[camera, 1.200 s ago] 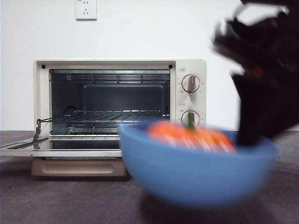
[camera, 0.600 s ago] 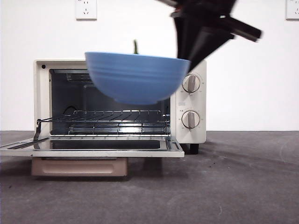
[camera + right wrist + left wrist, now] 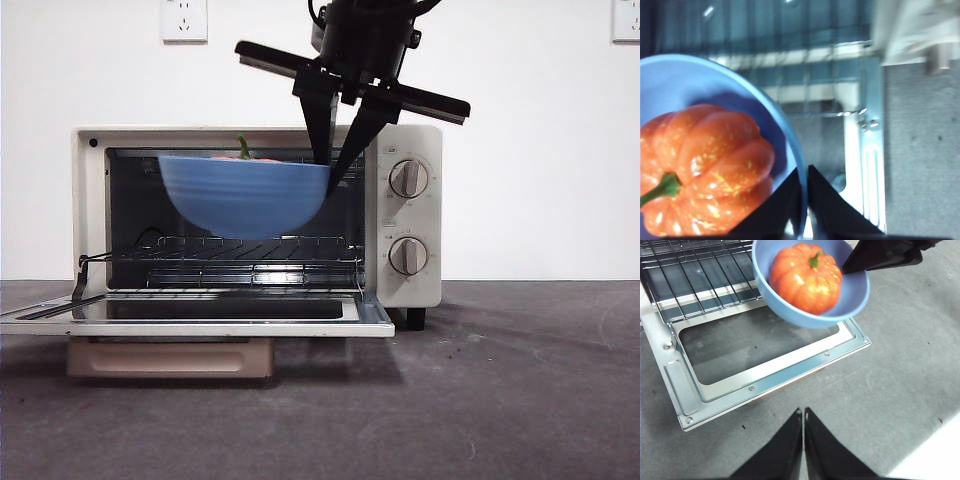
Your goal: Place pumpkin in the steamer
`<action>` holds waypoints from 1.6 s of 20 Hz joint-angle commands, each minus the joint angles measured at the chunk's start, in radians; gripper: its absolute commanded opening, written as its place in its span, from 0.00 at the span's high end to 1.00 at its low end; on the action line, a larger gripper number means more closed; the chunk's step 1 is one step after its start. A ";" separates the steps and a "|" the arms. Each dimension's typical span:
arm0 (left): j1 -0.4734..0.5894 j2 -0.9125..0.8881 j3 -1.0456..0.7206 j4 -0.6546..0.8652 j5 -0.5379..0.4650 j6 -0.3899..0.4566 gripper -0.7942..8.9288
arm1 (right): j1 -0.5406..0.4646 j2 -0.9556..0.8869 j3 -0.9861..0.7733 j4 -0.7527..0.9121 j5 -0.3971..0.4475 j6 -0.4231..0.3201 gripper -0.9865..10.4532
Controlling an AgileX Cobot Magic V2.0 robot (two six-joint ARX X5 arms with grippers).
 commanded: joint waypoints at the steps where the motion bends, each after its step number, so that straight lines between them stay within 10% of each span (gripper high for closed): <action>1: -0.005 0.004 0.008 0.005 0.006 -0.007 0.90 | 0.005 0.021 0.029 0.034 0.043 0.101 0.90; 11: -0.005 0.003 0.008 0.004 0.006 -0.007 0.90 | -0.018 0.056 0.029 0.112 0.127 0.245 0.90; 32: -0.005 0.003 0.008 0.000 0.006 -0.007 0.90 | -0.021 0.105 0.029 0.170 0.158 0.211 0.79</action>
